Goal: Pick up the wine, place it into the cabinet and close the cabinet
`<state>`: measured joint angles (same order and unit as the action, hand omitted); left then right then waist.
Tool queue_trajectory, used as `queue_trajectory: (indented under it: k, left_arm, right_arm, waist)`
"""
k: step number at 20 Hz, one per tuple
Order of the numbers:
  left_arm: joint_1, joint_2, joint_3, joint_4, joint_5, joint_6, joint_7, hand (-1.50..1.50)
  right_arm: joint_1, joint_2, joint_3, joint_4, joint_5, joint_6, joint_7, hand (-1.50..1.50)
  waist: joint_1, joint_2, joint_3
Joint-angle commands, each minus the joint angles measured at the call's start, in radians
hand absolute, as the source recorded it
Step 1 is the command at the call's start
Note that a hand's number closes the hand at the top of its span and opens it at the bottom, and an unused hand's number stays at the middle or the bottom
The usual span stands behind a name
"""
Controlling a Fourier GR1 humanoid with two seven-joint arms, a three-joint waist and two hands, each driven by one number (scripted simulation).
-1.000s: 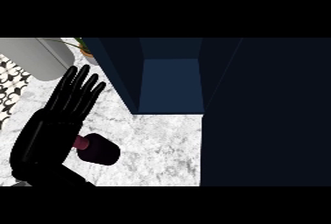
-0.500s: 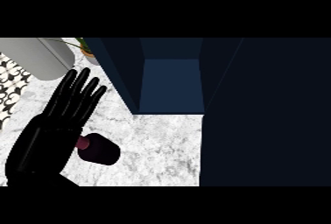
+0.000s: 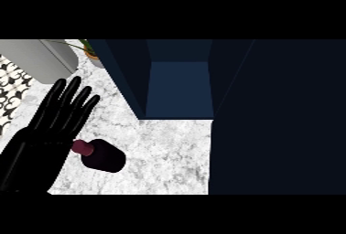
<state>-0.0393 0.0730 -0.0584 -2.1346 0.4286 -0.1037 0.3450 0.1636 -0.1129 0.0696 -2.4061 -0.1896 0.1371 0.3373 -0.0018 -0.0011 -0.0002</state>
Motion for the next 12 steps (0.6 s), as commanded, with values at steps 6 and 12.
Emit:
queue_trajectory:
  k: [6, 12]
  left_arm:
    - [0.129, -0.004, -0.001, -0.065, -0.057, -0.005, -0.019, -1.50]
    - [0.143, 0.013, 0.079, 0.119, -0.063, -0.116, -0.167, -1.50]
  right_arm:
    - [0.031, 0.040, 0.022, -0.034, 0.039, 0.005, -0.012, -1.50]
    - [-0.047, 0.005, -0.044, -0.034, -0.024, 0.010, 0.074, -1.50]
  waist:
    - [0.002, -0.001, 0.000]
    - [0.000, 0.001, 0.000]
